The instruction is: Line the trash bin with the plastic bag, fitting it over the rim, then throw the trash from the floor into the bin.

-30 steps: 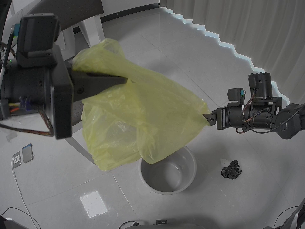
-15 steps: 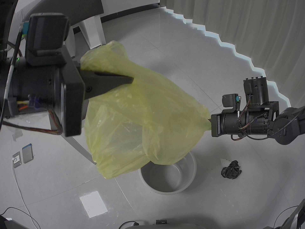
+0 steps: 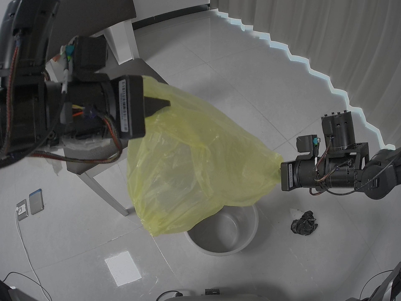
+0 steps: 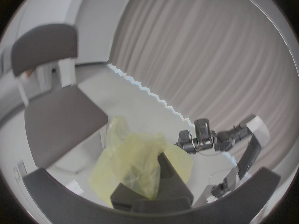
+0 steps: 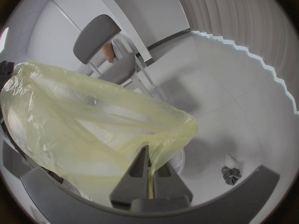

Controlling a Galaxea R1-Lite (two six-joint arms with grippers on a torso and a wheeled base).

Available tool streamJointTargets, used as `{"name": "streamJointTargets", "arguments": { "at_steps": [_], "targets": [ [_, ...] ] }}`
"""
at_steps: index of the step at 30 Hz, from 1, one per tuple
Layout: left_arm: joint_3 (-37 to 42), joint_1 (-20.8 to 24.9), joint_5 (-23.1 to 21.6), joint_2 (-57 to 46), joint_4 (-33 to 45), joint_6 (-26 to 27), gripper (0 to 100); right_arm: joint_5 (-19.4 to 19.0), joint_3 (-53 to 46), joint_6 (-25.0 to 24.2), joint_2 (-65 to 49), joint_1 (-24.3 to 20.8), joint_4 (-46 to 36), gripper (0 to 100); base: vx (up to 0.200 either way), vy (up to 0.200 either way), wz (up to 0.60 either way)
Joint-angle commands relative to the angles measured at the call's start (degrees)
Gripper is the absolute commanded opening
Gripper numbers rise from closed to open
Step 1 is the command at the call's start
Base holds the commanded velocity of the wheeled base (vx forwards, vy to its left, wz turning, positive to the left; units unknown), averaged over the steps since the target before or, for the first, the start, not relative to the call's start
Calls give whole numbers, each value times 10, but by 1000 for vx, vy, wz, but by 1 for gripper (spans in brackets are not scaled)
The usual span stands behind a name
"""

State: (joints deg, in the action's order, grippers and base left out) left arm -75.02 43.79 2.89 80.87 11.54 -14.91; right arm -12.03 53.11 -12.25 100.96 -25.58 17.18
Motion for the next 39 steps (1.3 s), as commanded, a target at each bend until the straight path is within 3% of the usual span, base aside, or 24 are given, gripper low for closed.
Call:
{"name": "streamJointTargets", "arguments": {
  "at_steps": [1, 5, 6, 10, 18, 24, 31, 35, 39],
  "targets": [
    [100, -12, 28, 19, -31, -122, 0, 34, -42, 5, 25, -1, 6, 0, 0, 0, 0],
    [182, -8, 24, 37, -112, -134, 0, 36, -42, 6, 45, 2, 6, 0, 0, 0, 0],
    [222, -4, 22, 54, -180, -140, 0, 36, -46, 6, 54, 5, 6, 0, 0, 0, 0],
    [264, 3, 23, 107, -297, -150, 0, 35, -58, 12, 58, 15, 6, 0, 0, 0, 0],
    [257, 39, 23, 166, -327, -193, 0, 29, -101, 18, 77, 34, 53, 0, 0, 0, 0],
    [256, 51, 23, 206, -379, -195, 0, 25, -129, 34, 100, 55, 115, 0, 0, 0, 0],
    [295, 19, -7, 244, -398, -183, 0, 5, -132, 30, 132, 51, 166, 0, 0, 0, 0],
    [324, -27, -57, 249, -415, -142, 0, 5, -132, 28, 135, 50, 184, 0, 0, 0, 0],
    [377, -84, -105, 264, -496, -99, 0, 4, -138, 31, 133, 57, 187, 0, 0, 0, 0]
  ]
}}
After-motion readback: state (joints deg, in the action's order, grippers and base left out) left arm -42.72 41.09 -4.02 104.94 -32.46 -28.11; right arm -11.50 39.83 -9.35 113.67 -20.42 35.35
